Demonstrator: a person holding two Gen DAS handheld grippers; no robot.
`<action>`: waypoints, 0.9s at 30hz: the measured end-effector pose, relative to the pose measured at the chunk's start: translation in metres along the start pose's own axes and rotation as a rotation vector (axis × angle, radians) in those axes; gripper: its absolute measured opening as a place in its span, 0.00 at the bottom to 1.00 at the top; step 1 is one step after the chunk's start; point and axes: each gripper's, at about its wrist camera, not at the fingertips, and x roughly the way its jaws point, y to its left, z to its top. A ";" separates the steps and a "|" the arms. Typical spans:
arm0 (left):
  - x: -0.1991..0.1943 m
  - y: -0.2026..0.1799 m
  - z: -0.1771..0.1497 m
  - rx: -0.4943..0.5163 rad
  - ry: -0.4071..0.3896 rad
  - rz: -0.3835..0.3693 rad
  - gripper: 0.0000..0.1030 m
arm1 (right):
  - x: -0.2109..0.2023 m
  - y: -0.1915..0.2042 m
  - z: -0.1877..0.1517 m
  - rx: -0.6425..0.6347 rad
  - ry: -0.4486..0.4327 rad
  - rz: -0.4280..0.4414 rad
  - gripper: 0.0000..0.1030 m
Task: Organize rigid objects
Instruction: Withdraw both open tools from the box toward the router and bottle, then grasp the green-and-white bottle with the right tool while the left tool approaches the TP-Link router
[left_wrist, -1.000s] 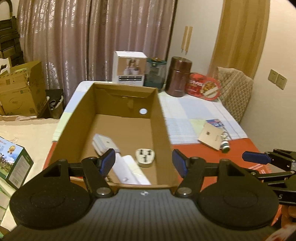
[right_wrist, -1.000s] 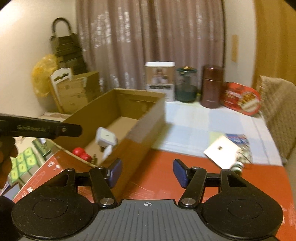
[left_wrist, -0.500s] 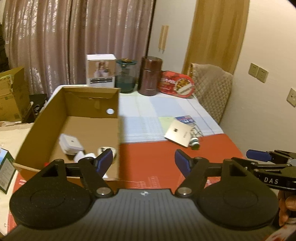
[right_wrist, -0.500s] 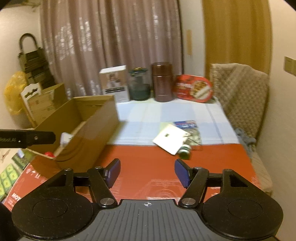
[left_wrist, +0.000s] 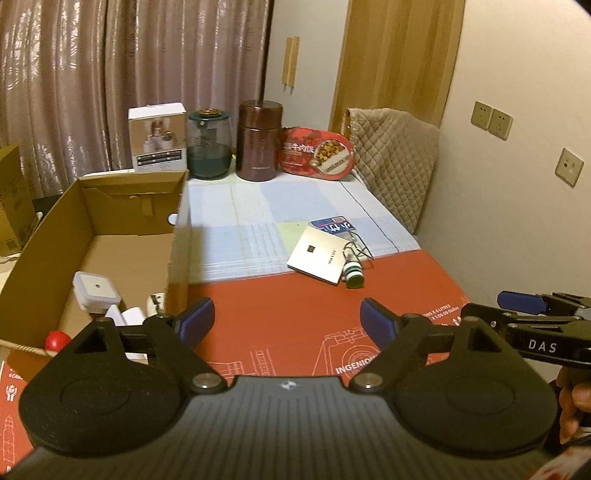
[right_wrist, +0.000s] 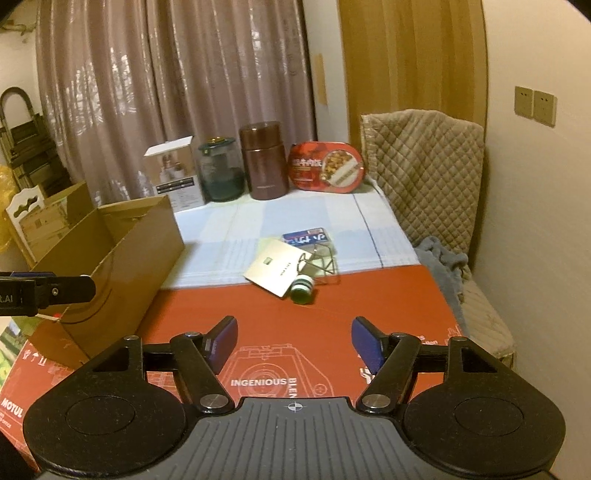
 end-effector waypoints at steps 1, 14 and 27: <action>0.001 -0.002 0.000 0.003 0.001 -0.003 0.81 | 0.000 -0.002 0.000 0.003 0.001 -0.001 0.64; 0.046 -0.025 0.011 0.043 0.035 -0.015 0.81 | 0.028 -0.035 0.004 0.031 0.015 -0.020 0.64; 0.147 -0.040 0.017 0.100 0.103 -0.014 0.81 | 0.102 -0.075 0.015 0.026 0.057 -0.007 0.64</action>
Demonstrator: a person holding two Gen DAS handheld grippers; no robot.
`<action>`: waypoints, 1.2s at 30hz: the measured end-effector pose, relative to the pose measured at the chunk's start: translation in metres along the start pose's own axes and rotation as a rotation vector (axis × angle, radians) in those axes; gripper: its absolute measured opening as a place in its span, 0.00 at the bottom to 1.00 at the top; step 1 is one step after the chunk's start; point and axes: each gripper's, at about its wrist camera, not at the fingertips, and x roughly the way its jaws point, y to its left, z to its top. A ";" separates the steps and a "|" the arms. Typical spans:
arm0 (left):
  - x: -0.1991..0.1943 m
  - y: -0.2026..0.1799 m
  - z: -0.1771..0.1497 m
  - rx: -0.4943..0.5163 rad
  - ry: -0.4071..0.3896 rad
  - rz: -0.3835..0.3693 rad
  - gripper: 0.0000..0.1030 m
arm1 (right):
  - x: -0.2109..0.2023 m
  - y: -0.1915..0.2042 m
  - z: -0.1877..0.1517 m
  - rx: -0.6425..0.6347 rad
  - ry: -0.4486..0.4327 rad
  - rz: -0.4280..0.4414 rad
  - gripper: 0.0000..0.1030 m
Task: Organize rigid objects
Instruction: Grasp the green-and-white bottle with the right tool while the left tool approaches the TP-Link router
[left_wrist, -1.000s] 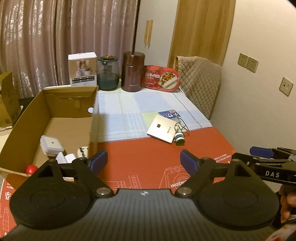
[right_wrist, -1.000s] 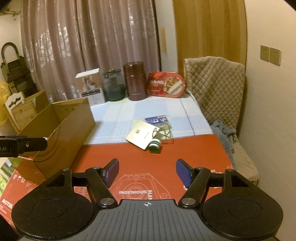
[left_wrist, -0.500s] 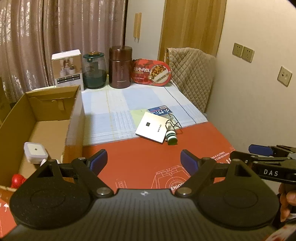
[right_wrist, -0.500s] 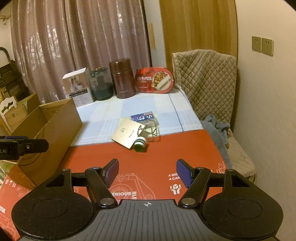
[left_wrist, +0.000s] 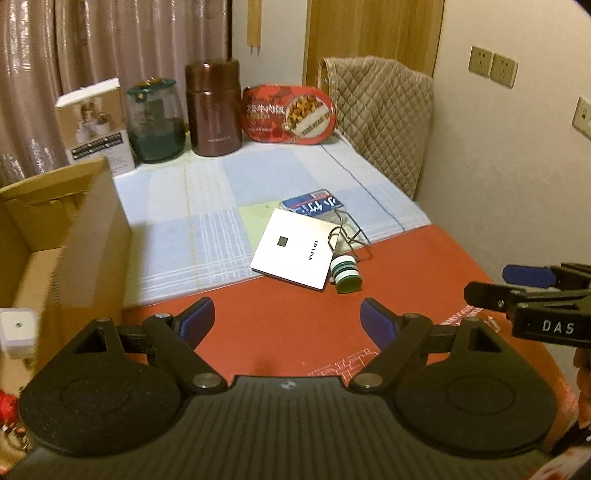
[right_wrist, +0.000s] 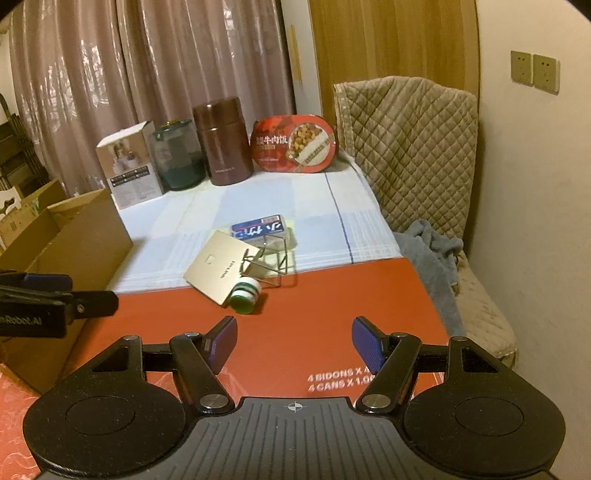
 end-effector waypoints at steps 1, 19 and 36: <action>0.008 0.000 0.001 0.001 0.004 -0.004 0.81 | 0.006 -0.003 0.001 -0.001 0.005 0.002 0.64; 0.112 0.015 0.005 0.085 0.059 0.029 0.81 | 0.116 0.005 0.016 -0.264 0.079 0.185 0.62; 0.119 0.030 0.000 0.017 0.045 0.028 0.81 | 0.166 0.029 0.009 -0.459 0.064 0.261 0.37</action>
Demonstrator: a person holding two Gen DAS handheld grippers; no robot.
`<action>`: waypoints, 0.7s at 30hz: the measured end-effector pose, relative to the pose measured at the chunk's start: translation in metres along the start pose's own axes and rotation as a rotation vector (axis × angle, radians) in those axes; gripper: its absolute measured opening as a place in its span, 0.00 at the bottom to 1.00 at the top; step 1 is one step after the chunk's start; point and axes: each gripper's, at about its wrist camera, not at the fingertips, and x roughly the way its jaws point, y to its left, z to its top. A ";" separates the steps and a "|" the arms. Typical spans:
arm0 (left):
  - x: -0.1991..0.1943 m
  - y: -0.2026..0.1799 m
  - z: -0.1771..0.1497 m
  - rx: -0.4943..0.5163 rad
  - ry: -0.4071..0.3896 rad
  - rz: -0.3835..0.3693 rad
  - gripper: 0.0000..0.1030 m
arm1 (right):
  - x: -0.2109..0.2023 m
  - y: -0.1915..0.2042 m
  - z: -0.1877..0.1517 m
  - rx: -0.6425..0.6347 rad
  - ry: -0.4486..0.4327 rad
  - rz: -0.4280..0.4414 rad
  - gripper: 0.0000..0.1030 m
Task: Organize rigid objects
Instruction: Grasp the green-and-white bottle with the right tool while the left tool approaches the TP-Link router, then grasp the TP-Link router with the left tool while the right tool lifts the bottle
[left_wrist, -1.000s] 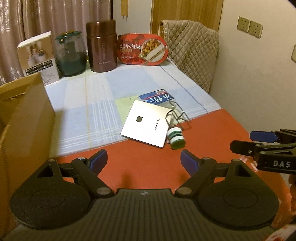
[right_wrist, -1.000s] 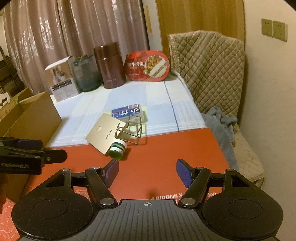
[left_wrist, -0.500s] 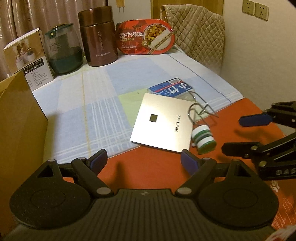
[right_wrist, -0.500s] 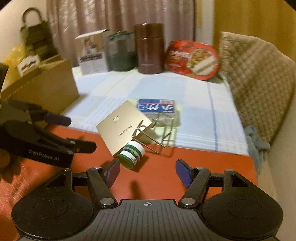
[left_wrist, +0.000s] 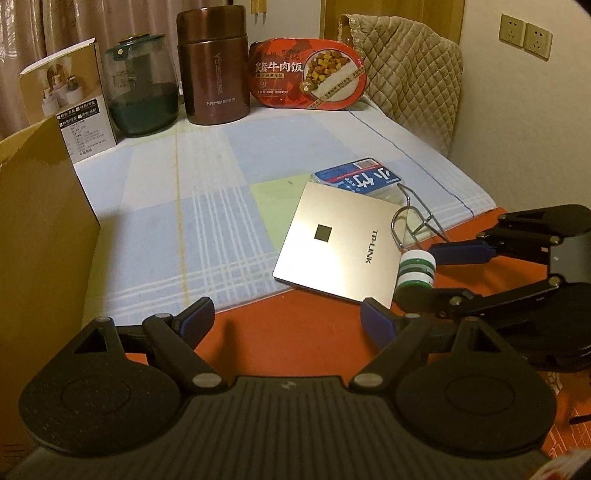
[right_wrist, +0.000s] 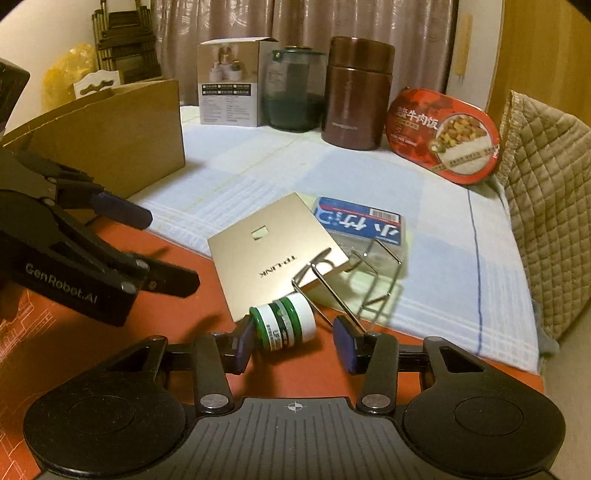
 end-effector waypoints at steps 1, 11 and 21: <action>0.001 0.000 -0.001 0.000 0.001 -0.001 0.81 | 0.000 0.002 0.001 -0.006 -0.001 -0.001 0.31; 0.015 -0.012 0.006 0.043 -0.008 -0.058 0.81 | -0.018 -0.018 0.004 0.165 0.018 -0.084 0.27; 0.048 -0.032 0.025 0.208 -0.010 -0.100 0.89 | -0.031 -0.027 0.002 0.271 0.048 -0.116 0.27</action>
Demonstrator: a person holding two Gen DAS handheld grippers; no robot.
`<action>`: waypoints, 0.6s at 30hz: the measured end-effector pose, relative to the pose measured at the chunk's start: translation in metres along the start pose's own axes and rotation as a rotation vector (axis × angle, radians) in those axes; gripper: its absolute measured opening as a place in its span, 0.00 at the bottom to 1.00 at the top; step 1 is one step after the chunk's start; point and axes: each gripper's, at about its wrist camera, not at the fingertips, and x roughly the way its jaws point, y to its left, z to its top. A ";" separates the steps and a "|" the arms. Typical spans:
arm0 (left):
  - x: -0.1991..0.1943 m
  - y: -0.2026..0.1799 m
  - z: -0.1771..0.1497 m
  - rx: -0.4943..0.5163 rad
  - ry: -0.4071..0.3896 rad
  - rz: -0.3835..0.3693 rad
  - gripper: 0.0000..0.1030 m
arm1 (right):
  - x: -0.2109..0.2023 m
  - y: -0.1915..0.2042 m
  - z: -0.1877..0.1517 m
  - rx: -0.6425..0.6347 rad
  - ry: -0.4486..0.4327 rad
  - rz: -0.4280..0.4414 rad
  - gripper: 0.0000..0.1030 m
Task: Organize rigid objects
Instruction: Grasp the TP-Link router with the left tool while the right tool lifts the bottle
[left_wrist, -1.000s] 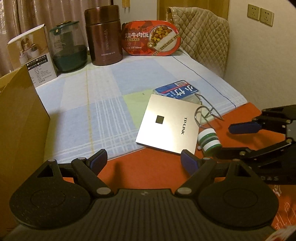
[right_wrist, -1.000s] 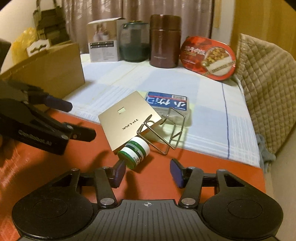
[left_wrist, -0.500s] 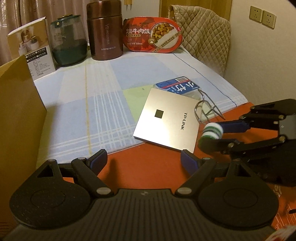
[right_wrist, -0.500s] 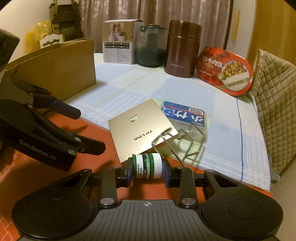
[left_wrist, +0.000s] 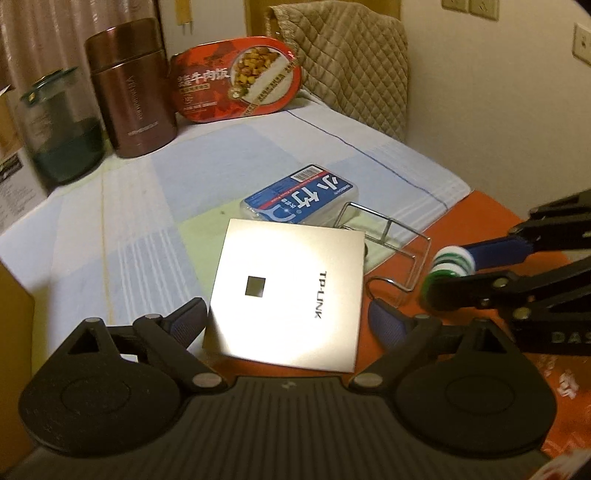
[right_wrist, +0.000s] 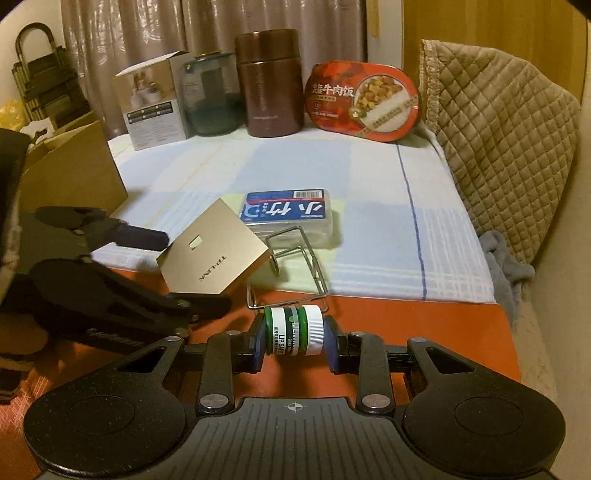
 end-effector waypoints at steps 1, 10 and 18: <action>0.003 0.000 0.001 0.015 0.003 -0.004 0.88 | 0.000 0.000 0.000 -0.001 0.000 -0.003 0.27; -0.011 0.001 -0.014 -0.056 0.044 0.044 0.84 | -0.004 -0.005 0.001 0.037 0.011 -0.027 0.27; -0.071 -0.020 -0.072 -0.221 0.069 0.075 0.84 | -0.027 0.015 -0.017 0.061 0.049 -0.004 0.27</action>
